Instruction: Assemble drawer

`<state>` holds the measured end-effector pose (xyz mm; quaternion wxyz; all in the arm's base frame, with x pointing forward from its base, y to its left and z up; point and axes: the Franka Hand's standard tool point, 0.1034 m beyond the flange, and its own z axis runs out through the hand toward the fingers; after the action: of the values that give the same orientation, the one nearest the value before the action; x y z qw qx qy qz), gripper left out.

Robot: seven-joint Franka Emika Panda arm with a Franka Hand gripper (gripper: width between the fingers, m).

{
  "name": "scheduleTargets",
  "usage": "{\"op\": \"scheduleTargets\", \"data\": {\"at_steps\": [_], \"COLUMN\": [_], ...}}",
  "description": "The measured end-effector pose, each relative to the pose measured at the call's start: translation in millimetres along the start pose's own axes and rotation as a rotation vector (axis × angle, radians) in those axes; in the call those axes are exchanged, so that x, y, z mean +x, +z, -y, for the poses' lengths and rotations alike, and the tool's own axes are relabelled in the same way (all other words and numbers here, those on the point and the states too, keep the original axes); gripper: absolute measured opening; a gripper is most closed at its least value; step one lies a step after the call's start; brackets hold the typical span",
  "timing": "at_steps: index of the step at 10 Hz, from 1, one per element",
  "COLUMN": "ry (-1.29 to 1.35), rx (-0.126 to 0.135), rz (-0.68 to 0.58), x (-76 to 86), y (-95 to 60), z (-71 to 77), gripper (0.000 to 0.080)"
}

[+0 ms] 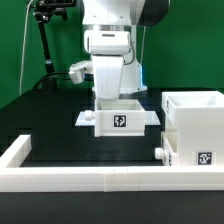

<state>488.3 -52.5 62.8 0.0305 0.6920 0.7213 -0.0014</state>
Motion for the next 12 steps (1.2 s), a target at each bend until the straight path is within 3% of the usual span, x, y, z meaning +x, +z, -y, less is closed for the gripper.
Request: {"op": "scheduleTargets", "data": {"at_steps": [2,5,8,12], "ry": [-0.009,-0.028,-0.022,-0.017], "rx": [0.010,0.005,0.005,0.010], "rz": [0.002,0.000,-0.008,-0.009], "x": [4.2,13.6,24.8,26.0], "y": [-2.5,-2.7,0.4,2.3], "z": [-8.2,-40.6,-46.8,-44.5], "gripper": [0.0044,0.0044,0.0044,0.0044]}}
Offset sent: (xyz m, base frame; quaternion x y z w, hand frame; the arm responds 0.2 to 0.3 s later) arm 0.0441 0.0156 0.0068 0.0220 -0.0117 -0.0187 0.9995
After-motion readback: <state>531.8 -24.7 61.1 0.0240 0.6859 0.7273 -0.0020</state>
